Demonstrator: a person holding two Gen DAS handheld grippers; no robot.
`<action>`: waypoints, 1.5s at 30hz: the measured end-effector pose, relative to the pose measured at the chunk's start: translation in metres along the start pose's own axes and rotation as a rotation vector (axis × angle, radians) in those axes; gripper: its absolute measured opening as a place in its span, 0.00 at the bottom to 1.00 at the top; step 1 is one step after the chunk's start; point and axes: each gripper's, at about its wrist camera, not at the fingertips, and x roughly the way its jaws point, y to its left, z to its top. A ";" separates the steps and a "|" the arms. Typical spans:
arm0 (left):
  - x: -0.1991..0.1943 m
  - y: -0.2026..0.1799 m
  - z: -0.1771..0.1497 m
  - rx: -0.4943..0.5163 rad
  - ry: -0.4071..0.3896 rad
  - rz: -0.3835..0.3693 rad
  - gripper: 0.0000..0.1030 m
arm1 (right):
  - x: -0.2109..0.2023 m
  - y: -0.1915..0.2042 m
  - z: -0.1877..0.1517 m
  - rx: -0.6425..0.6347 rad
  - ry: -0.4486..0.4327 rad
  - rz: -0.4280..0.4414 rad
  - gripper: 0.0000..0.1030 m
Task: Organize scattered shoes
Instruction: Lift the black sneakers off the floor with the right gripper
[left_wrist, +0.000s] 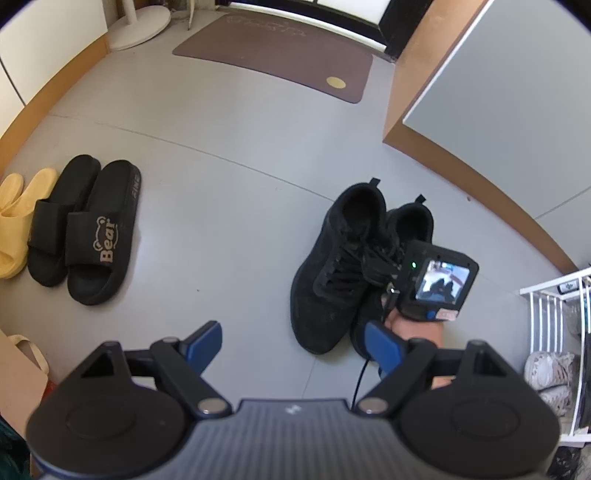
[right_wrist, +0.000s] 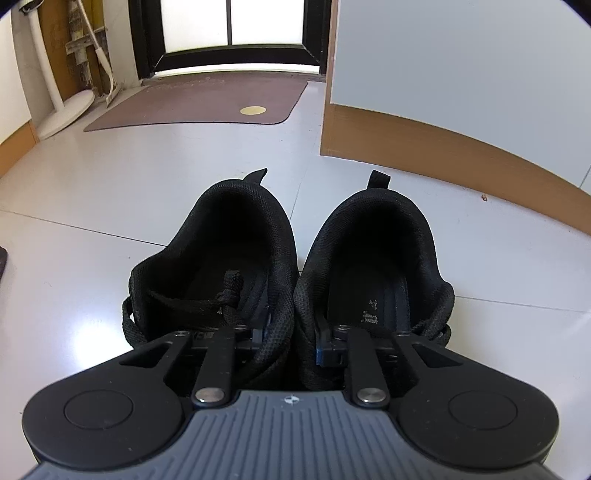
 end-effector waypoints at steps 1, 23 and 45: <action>0.000 0.000 0.000 0.000 -0.001 0.001 0.84 | -0.002 -0.002 -0.002 0.001 -0.003 0.010 0.20; -0.013 -0.012 -0.013 0.062 -0.021 -0.004 0.84 | -0.060 -0.022 -0.026 0.059 -0.006 0.078 0.18; -0.064 -0.024 -0.033 0.085 -0.091 -0.156 0.84 | -0.183 -0.023 0.001 -0.016 -0.141 0.025 0.17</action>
